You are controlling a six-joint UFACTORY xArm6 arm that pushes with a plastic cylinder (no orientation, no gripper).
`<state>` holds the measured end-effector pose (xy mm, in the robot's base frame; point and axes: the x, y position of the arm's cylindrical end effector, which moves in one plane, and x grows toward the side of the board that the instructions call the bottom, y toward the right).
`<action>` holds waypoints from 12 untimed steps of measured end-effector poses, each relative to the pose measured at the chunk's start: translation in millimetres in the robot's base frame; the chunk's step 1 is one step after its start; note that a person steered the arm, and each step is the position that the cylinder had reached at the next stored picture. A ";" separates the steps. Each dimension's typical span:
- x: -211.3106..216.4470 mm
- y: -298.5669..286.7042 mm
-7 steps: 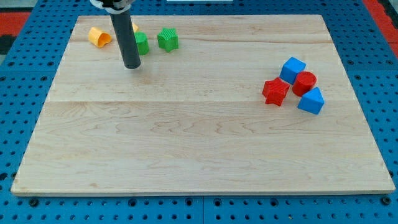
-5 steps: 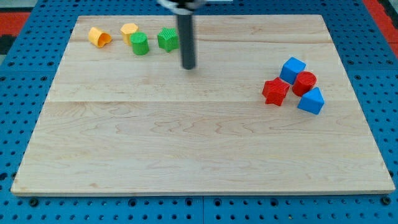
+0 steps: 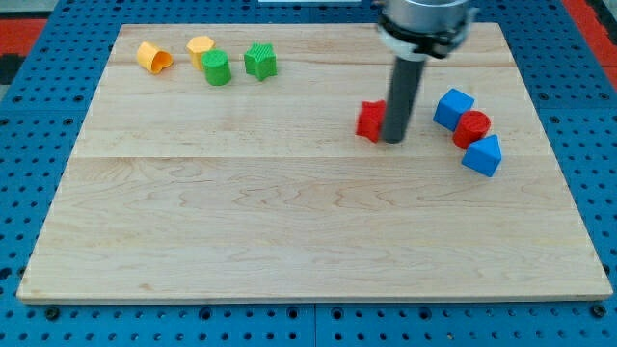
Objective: Push the red star diagonally to green star
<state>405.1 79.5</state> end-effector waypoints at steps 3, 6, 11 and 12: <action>-29.3 -17.5; -137.6 -42.8; -145.1 -64.3; -129.1 -48.0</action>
<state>276.0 31.5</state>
